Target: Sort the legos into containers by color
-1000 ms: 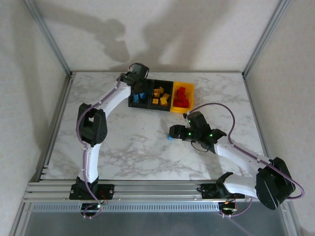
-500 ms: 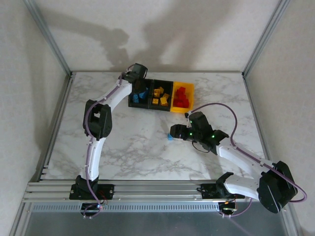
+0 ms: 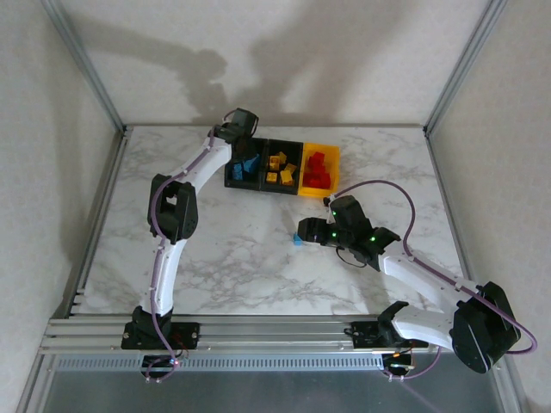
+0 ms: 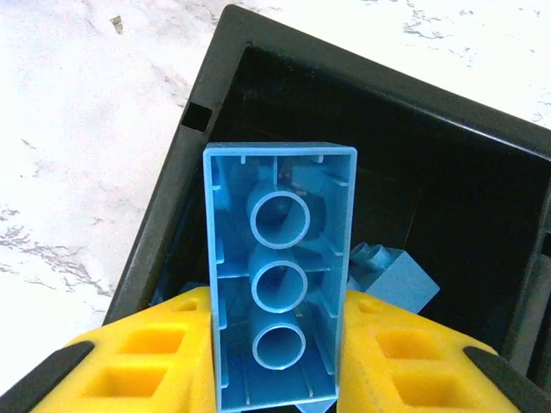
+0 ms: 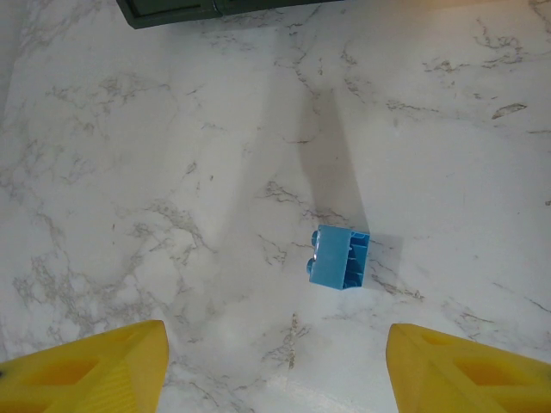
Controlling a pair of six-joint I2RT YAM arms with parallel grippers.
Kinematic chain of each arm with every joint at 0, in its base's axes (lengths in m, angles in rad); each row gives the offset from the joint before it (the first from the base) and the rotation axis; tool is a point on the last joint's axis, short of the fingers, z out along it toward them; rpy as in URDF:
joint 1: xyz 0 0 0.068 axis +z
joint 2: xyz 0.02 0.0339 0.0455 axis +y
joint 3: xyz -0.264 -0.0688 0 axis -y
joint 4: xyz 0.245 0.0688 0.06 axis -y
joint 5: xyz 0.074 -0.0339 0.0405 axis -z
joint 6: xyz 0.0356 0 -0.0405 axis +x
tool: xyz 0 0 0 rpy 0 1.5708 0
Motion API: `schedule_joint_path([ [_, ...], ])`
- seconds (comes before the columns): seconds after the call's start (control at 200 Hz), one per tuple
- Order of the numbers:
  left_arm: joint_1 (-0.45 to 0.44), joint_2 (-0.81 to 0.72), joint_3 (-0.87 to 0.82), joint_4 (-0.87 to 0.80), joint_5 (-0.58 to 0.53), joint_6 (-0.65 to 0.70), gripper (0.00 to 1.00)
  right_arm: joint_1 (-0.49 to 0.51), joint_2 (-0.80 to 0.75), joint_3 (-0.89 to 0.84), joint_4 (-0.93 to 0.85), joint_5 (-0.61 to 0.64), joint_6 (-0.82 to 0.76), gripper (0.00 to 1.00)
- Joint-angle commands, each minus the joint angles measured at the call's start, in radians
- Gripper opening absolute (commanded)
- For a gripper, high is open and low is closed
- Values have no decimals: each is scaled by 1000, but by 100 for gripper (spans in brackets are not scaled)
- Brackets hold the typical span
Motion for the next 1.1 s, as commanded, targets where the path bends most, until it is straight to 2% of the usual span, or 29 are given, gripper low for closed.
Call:
schedule_joint_path([
  [0.0, 10, 26, 27, -37, -11, 16, 35, -6, -15, -10, -21, 18, 6, 68],
  [0.045, 10, 24, 26, -39, -16, 14, 40, -6, -15, -8, -22, 17, 7, 68],
  [0.295, 8, -22, -4, -34, -10, 15, 47, -6, -18, -3, -21, 17, 0, 68],
  [0.34, 7, -32, -12, -34, -11, 17, 51, -6, -17, 0, -21, 16, -1, 68],
  [0.571, -22, -132, -81, -27, 0, 14, 50, -6, -33, 10, -28, 29, -4, 68],
  [0.696, -57, -246, -207, 13, 29, 9, 52, -6, -61, 12, -45, 48, -2, 68],
  [0.911, -132, -451, -484, 129, 155, -23, 54, -16, -114, -5, -85, 10, -7, 68],
  [1.006, -179, -512, -579, 164, 210, -42, 54, -36, -150, -3, -154, -45, -9, 69],
  [1.096, -220, -557, -661, 193, 253, -64, 54, -48, -204, 0, -260, -16, 10, 69],
])
